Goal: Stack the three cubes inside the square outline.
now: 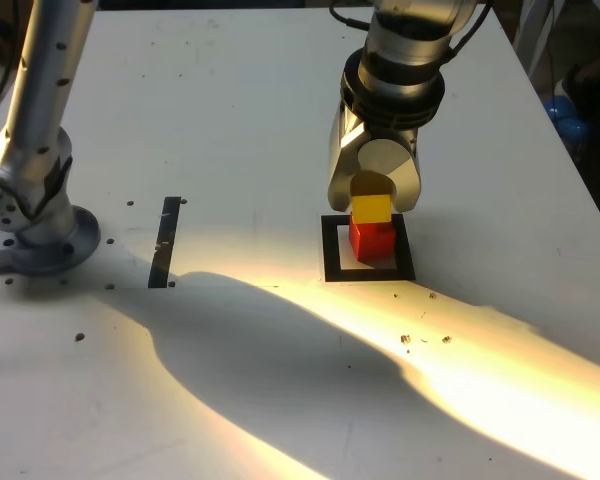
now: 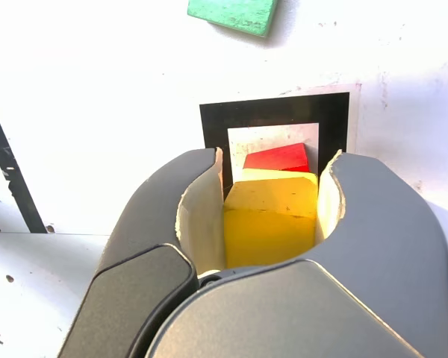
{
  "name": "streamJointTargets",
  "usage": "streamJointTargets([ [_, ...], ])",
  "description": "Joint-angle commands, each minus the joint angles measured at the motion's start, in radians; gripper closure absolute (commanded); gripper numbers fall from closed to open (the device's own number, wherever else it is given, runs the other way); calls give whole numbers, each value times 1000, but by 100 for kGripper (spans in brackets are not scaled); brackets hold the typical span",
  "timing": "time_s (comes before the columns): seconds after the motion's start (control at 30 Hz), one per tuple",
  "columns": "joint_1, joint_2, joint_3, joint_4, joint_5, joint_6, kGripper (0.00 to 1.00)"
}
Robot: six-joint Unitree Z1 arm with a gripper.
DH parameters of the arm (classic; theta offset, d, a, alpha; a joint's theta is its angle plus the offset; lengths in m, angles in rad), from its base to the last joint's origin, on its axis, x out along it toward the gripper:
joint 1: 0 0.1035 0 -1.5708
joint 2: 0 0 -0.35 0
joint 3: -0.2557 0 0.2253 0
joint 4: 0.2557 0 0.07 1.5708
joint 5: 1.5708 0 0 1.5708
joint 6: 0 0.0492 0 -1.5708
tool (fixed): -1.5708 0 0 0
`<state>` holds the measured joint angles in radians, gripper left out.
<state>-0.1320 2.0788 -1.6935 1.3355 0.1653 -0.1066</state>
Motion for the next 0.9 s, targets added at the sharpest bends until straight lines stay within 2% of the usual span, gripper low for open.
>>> streamJointTargets([
  [0.0,2,3,3,-2,-1,1,76],
  [0.57,-3,22,12,-26,-24,10,74],
  [0.87,-3,23,9,-18,-7,19,66],
])
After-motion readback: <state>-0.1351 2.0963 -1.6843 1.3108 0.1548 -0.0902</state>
